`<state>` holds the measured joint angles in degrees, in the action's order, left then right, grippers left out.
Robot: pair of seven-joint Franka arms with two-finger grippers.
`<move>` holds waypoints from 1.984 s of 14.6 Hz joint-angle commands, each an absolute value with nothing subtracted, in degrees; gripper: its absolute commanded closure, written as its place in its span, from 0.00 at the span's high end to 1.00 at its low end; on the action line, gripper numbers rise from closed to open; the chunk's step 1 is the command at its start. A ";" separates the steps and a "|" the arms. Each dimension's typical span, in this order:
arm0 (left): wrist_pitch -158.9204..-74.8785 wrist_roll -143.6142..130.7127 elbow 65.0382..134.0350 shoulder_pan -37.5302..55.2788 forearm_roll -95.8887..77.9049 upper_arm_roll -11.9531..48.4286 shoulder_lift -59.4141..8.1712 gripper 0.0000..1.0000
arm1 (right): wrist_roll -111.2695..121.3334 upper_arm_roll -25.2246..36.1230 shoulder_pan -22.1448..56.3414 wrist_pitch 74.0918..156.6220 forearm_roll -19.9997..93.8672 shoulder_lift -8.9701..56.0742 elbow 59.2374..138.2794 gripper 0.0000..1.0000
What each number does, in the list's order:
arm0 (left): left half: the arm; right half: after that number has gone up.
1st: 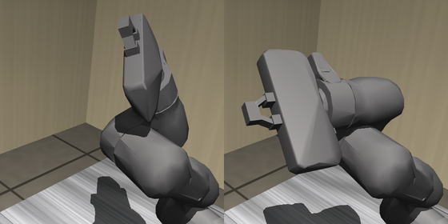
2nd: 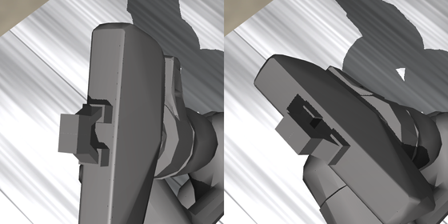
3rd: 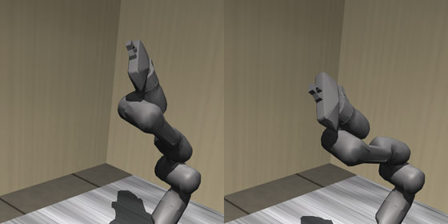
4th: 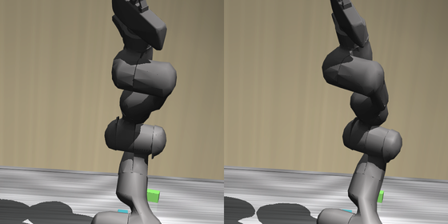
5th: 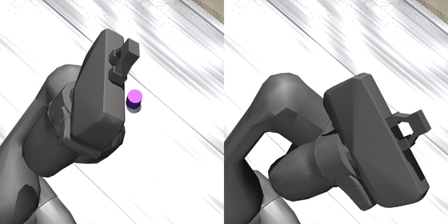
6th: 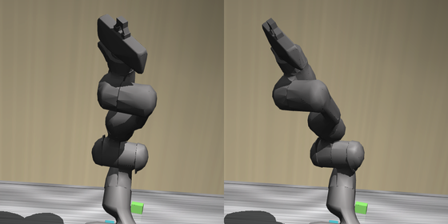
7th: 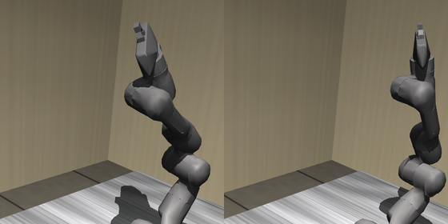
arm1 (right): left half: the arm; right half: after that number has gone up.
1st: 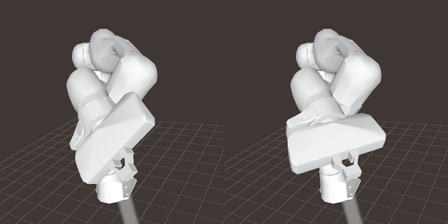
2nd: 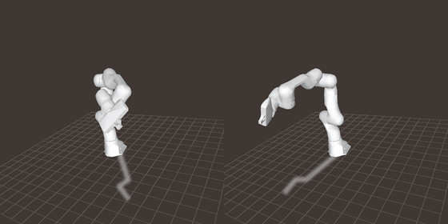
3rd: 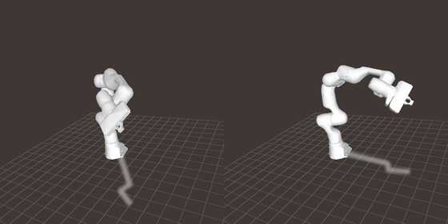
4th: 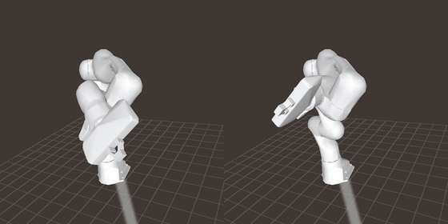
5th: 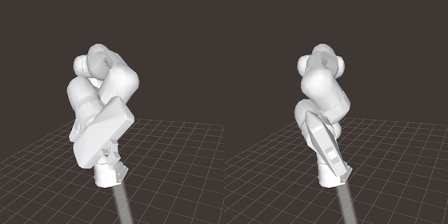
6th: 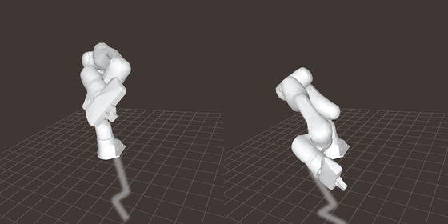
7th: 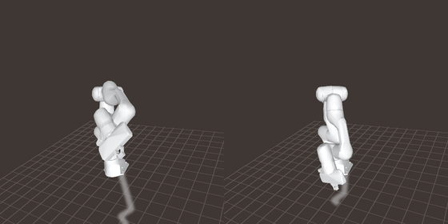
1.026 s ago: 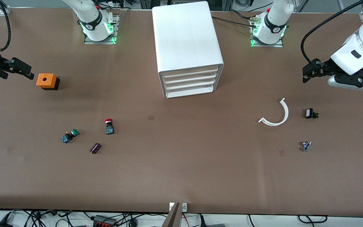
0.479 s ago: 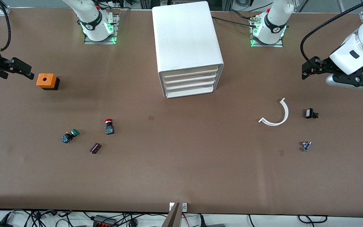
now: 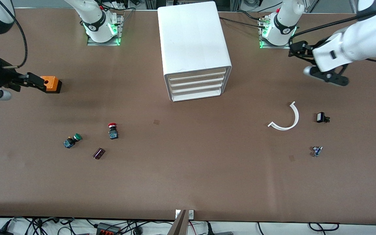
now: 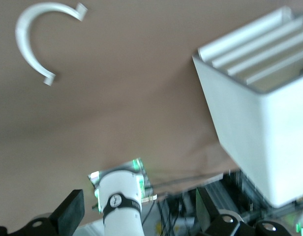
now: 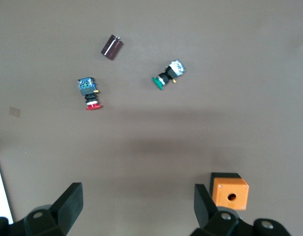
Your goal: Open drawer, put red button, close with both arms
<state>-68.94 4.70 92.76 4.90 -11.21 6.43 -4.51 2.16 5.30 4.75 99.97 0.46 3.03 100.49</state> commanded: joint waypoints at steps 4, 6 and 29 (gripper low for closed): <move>-77.40 9.65 91.84 9.66 -28.62 6.85 -21.24 1.00 | 1.58 5.36 9.31 109.93 4.82 15.70 98.89 1.00; -86.97 11.77 92.72 10.11 -31.02 7.03 -23.72 1.00 | 1.50 5.27 9.32 111.27 6.06 22.29 94.86 1.00; -105.20 63.37 118.92 10.46 -70.31 12.39 -28.74 0.12 | 2.46 5.36 17.49 119.53 4.92 42.97 90.18 1.00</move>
